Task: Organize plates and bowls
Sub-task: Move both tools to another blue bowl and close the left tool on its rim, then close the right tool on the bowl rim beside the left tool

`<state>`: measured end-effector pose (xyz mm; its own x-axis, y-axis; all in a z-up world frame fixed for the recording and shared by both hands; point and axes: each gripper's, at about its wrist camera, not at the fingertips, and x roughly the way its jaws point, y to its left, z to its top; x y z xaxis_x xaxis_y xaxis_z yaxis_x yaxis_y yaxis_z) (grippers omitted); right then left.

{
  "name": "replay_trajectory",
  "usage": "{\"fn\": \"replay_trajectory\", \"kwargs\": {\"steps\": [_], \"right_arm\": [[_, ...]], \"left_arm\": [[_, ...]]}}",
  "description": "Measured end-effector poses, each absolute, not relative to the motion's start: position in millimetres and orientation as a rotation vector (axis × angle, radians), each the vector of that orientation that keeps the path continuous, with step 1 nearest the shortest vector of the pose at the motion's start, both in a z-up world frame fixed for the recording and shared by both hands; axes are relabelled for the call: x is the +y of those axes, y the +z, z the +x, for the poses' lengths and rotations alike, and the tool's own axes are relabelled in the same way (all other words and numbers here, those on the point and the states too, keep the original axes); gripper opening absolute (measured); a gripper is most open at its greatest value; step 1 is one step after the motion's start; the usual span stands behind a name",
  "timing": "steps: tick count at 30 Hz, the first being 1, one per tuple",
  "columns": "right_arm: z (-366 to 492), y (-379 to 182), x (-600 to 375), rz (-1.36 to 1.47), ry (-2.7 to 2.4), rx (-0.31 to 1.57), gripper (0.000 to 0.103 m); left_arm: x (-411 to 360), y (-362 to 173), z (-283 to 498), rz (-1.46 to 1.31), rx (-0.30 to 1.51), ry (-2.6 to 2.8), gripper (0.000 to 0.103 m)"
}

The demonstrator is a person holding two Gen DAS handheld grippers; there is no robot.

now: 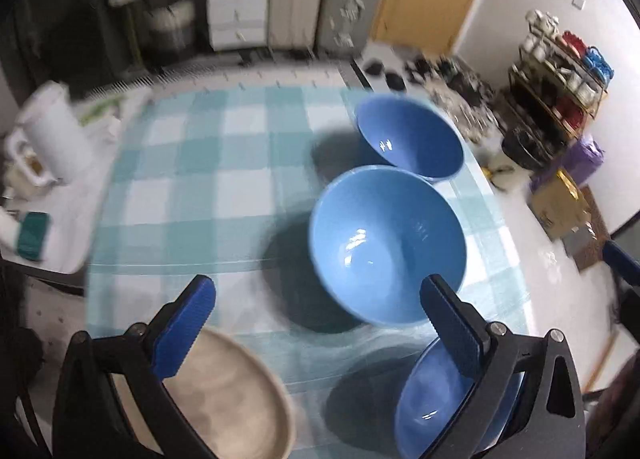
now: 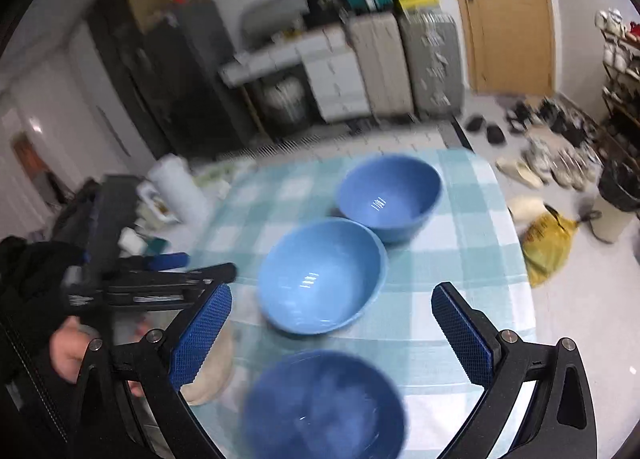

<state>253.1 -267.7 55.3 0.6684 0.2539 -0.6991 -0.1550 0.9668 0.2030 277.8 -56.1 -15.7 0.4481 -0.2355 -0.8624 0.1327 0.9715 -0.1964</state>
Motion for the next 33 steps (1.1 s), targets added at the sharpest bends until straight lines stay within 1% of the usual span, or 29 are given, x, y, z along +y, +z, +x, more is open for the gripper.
{"fn": "replay_trajectory", "kwargs": {"steps": [2, 5, 9, 11, 13, 14, 16, 17, 18, 19, 21, 22, 23, 24, 26, 27, 28, 29, 30, 32, 33], "right_arm": [[284.2, 40.2, -274.1, 0.145, 0.221, 0.867, 0.102], [318.0, 21.3, -278.8, 0.132, 0.191, 0.931, 0.102], [346.5, -1.3, -277.5, 0.102, 0.19, 0.987, 0.102], [358.3, -14.7, -276.9, 0.088, 0.188, 1.015, 0.102], [366.1, -27.6, -279.0, 0.087, 0.183, 1.04, 0.102], [371.4, -34.7, -280.9, 0.091, 0.182, 1.053, 0.102], [379.6, -46.4, -284.6, 0.095, 0.176, 1.071, 0.102], [381.7, -49.4, -285.5, 0.095, 0.176, 1.076, 0.102], [383.7, -51.9, -286.6, 0.096, 0.176, 1.079, 0.102], [387.6, -55.4, -288.4, 0.099, 0.177, 1.079, 0.102], [389.3, -58.6, -289.2, 0.099, 0.182, 1.081, 0.102], [390.0, -60.2, -289.2, 0.098, 0.189, 1.079, 0.102], [390.3, -61.1, -288.8, 0.097, 0.194, 1.077, 0.102], [390.4, -61.8, -287.7, 0.092, 0.199, 1.077, 0.102], [391.5, -64.6, -284.1, 0.079, 0.207, 1.08, 0.102], [392.5, -66.0, -282.5, 0.078, 0.213, 1.084, 0.102], [393.5, -67.5, -281.4, 0.085, 0.22, 1.088, 0.102], [395.1, -68.9, -281.6, 0.096, 0.226, 1.094, 0.102], [396.2, -69.9, -280.7, 0.105, 0.234, 1.101, 0.102], [399.2, -73.6, -281.9, 0.138, 0.244, 1.123, 0.102], [399.4, -74.0, -282.9, 0.146, 0.24, 1.127, 0.102]], "left_arm": [[-57.4, -22.2, 293.7, -0.156, 1.1, -0.24, 0.102], [-69.6, -34.3, 314.5, -0.112, 1.141, -0.261, 0.102], [-77.7, -56.4, 339.4, -0.105, 1.209, -0.257, 0.1], [-80.6, -62.6, 346.6, -0.083, 1.21, -0.236, 0.099], [-84.1, -71.3, 354.1, -0.063, 1.222, -0.254, 0.095], [-84.5, -75.9, 357.4, -0.069, 1.233, -0.26, 0.089], [-84.2, -86.1, 364.0, -0.092, 1.268, -0.279, 0.087], [-83.8, -89.7, 365.5, -0.1, 1.275, -0.283, 0.081], [-83.7, -93.5, 367.3, -0.104, 1.286, -0.29, 0.07], [-83.4, -95.9, 368.6, -0.109, 1.294, -0.298, 0.065], [-80.4, -101.7, 372.4, -0.142, 1.313, -0.326, 0.05], [-78.6, -103.9, 373.5, -0.159, 1.32, -0.335, 0.045], [-76.9, -105.3, 373.8, -0.168, 1.323, -0.339, 0.035], [-75.8, -106.1, 373.4, -0.163, 1.32, -0.341, 0.031], [-74.5, -107.0, 372.0, -0.154, 1.316, -0.339, 0.029], [-73.4, -108.1, 372.3, -0.152, 1.319, -0.333, 0.024], [-72.6, -109.4, 372.3, -0.157, 1.326, -0.338, 0.021], [-72.1, -110.2, 372.0, -0.165, 1.336, -0.351, 0.014], [-71.0, -111.2, 371.2, -0.17, 1.345, -0.358, 0.011], [-69.7, -111.7, 369.4, -0.17, 1.353, -0.365, 0.009], [-67.8, -111.8, 368.1, -0.168, 1.361, -0.366, 0.005]]}}
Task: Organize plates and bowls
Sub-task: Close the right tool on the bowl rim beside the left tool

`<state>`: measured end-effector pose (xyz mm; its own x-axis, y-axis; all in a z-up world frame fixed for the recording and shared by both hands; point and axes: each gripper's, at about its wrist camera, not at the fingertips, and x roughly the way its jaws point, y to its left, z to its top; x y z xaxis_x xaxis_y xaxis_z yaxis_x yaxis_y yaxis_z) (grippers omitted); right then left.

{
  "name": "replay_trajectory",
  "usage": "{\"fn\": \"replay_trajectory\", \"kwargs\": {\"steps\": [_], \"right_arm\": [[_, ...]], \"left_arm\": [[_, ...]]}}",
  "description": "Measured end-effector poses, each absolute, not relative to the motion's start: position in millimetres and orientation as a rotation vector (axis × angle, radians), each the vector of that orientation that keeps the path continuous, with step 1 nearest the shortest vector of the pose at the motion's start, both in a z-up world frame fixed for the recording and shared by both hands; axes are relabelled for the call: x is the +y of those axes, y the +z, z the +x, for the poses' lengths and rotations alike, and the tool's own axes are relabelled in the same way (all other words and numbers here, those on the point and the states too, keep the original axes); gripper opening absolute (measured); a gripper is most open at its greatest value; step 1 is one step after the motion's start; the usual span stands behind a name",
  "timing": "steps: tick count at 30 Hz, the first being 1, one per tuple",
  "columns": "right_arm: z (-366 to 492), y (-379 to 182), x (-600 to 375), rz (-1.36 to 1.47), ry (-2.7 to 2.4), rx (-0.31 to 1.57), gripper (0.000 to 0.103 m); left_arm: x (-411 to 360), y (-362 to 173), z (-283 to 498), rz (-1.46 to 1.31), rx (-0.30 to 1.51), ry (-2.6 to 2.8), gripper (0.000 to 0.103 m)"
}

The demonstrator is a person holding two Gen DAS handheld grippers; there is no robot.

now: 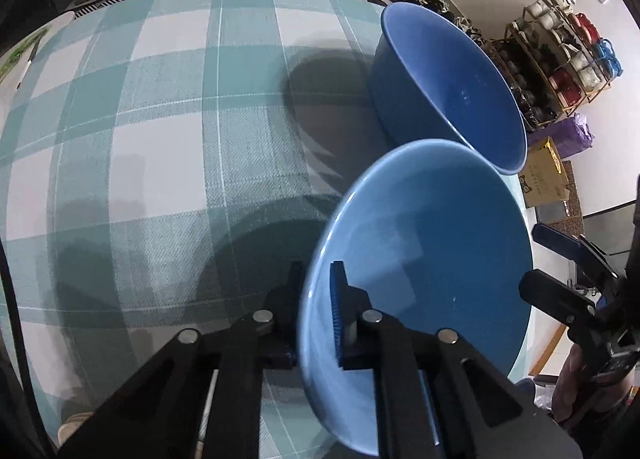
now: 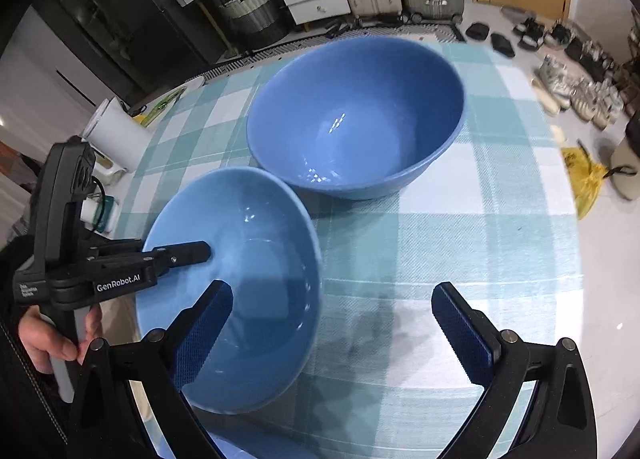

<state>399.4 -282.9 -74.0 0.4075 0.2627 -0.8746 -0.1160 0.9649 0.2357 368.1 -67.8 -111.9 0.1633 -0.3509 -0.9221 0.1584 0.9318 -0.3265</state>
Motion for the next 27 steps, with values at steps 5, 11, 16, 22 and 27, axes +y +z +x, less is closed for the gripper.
{"fn": "replay_trajectory", "kwargs": {"steps": [5, 11, 16, 22, 27], "right_arm": [[402.8, -77.4, -285.0, 0.199, 0.244, 1.149, 0.102], [407.9, -88.5, -284.9, 0.291, 0.262, 1.207, 0.08], [410.6, -102.7, -280.1, 0.285, 0.235, 1.271, 0.043], [408.4, -98.7, -274.8, 0.24, 0.193, 1.244, 0.03], [408.2, -94.3, -266.6, 0.227, 0.213, 1.238, 0.01]], "left_arm": [[-59.7, -109.2, 364.5, -0.189, 1.382, -0.379, 0.003], [-61.5, -109.2, 359.6, -0.167, 1.379, -0.366, 0.003], [-61.0, -117.0, 356.9, -0.175, 1.405, -0.368, 0.003], [-54.0, -115.0, 348.5, -0.169, 1.399, -0.356, 0.004], [-53.3, -114.1, 345.2, -0.159, 1.408, -0.35, 0.004]]}}
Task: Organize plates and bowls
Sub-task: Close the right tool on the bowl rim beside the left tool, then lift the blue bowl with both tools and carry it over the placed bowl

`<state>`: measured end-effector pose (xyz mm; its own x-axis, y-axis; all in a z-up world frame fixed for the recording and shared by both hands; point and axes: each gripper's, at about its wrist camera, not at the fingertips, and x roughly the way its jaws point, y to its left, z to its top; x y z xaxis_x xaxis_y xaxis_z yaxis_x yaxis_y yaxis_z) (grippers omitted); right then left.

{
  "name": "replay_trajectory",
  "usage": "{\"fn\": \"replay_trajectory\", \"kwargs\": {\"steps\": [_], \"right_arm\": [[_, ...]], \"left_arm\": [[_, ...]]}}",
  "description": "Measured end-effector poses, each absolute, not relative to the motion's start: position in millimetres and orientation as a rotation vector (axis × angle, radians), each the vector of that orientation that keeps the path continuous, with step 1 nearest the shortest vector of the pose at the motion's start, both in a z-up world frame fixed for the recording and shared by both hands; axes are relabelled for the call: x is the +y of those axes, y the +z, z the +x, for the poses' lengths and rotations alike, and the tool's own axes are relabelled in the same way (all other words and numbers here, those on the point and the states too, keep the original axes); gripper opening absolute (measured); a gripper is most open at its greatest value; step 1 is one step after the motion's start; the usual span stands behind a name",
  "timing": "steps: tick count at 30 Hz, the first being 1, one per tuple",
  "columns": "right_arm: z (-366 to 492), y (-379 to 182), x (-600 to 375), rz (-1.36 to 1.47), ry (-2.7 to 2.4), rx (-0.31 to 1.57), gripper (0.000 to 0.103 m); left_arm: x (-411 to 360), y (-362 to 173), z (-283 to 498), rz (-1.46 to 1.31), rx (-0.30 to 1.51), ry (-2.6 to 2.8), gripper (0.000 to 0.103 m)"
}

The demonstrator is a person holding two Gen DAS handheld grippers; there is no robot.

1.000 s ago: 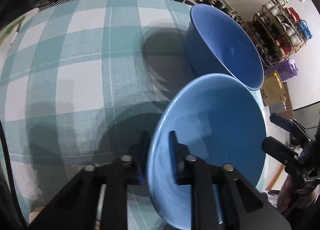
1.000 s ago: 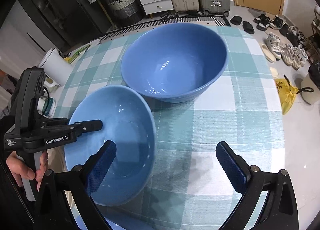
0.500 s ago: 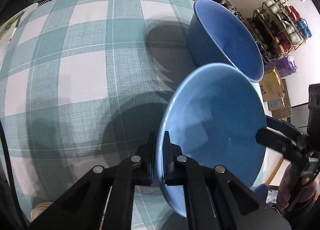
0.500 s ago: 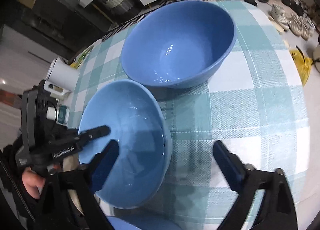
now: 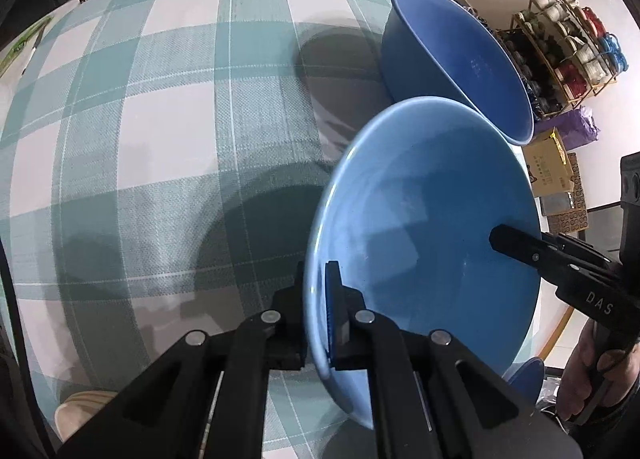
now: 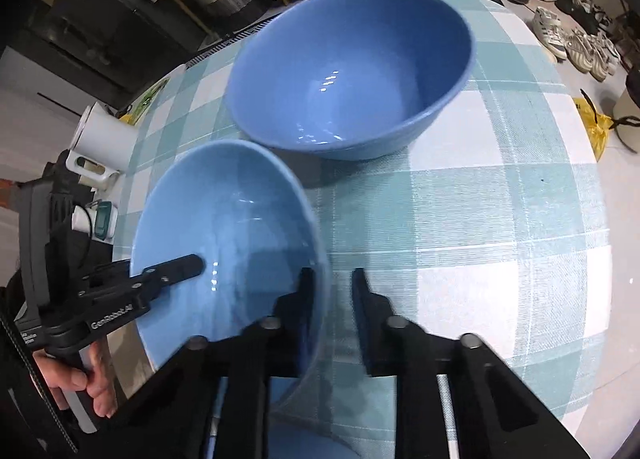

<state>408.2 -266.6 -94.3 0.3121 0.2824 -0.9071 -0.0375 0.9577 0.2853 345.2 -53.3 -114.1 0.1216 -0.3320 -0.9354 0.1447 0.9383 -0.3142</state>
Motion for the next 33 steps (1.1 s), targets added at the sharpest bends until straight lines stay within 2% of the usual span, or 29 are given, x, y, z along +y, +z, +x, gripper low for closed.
{"fn": "replay_trajectory", "kwargs": {"steps": [8, 23, 33], "right_arm": [[410.3, -91.6, -269.2, 0.234, 0.187, 1.256, 0.005], [407.5, -66.5, -276.2, 0.261, 0.16, 1.272, 0.005], [394.0, -36.0, -278.2, 0.275, 0.164, 1.243, 0.005]], "left_arm": [[-63.6, -109.5, 346.3, -0.141, 1.421, -0.337, 0.005], [-68.7, -91.2, 348.6, -0.125, 1.476, -0.32, 0.005], [-71.5, -60.3, 342.4, -0.133, 1.464, -0.334, 0.005]]}}
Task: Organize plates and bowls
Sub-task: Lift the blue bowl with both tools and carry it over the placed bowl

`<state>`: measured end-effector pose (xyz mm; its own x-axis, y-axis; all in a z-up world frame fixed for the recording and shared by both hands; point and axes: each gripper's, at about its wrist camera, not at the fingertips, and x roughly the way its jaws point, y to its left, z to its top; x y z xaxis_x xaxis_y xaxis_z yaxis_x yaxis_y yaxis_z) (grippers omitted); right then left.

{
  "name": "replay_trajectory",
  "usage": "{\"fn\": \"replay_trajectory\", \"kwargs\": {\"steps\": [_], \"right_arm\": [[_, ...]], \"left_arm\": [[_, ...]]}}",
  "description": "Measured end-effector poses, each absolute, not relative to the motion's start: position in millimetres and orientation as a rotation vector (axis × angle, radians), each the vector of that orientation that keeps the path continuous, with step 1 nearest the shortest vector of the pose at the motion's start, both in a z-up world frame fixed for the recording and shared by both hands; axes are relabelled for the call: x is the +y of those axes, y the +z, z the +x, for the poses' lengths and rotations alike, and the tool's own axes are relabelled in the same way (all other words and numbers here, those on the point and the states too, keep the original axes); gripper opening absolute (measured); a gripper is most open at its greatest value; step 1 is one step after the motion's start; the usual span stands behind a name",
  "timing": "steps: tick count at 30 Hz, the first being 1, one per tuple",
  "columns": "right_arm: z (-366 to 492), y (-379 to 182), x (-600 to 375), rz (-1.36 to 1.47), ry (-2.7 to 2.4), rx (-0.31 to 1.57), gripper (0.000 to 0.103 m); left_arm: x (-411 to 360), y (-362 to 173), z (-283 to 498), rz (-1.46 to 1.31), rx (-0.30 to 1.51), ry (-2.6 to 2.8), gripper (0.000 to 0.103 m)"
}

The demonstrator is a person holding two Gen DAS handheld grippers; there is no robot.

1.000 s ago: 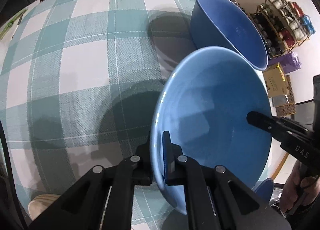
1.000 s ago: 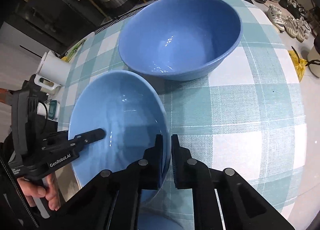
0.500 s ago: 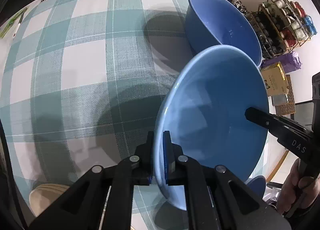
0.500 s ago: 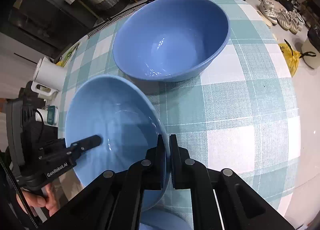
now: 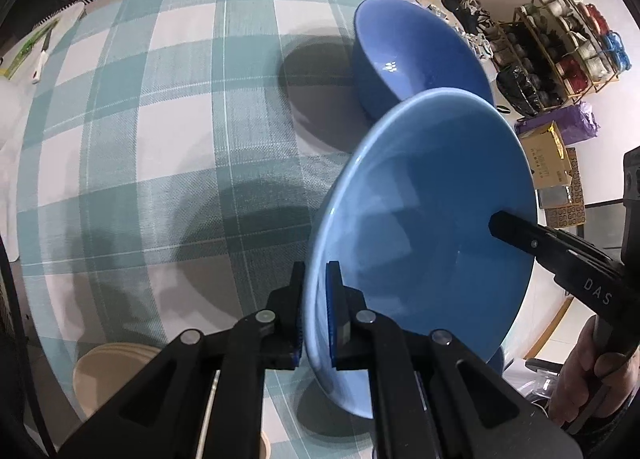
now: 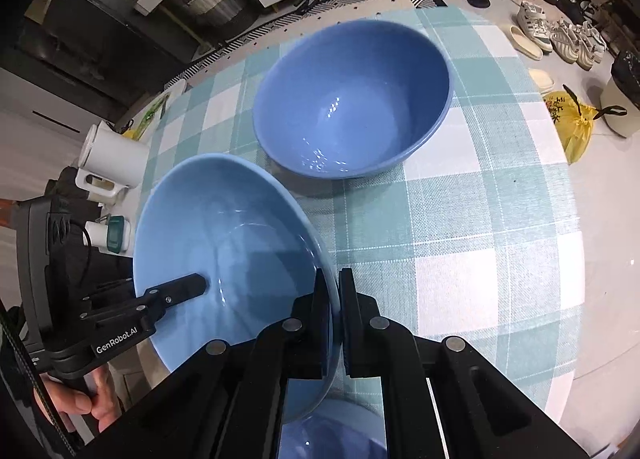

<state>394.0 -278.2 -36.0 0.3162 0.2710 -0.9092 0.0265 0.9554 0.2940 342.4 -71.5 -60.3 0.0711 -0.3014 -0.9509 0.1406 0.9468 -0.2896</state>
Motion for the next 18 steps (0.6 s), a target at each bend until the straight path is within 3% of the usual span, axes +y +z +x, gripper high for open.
{"fn": "replay_trajectory", "kwargs": {"steps": [18], "right_arm": [[322.9, 23.0, -281.4, 0.239, 0.126, 1.175, 0.005]], "left_arm": [[-85.3, -14.5, 308.9, -0.09, 1.422, -0.366, 0.005]]}}
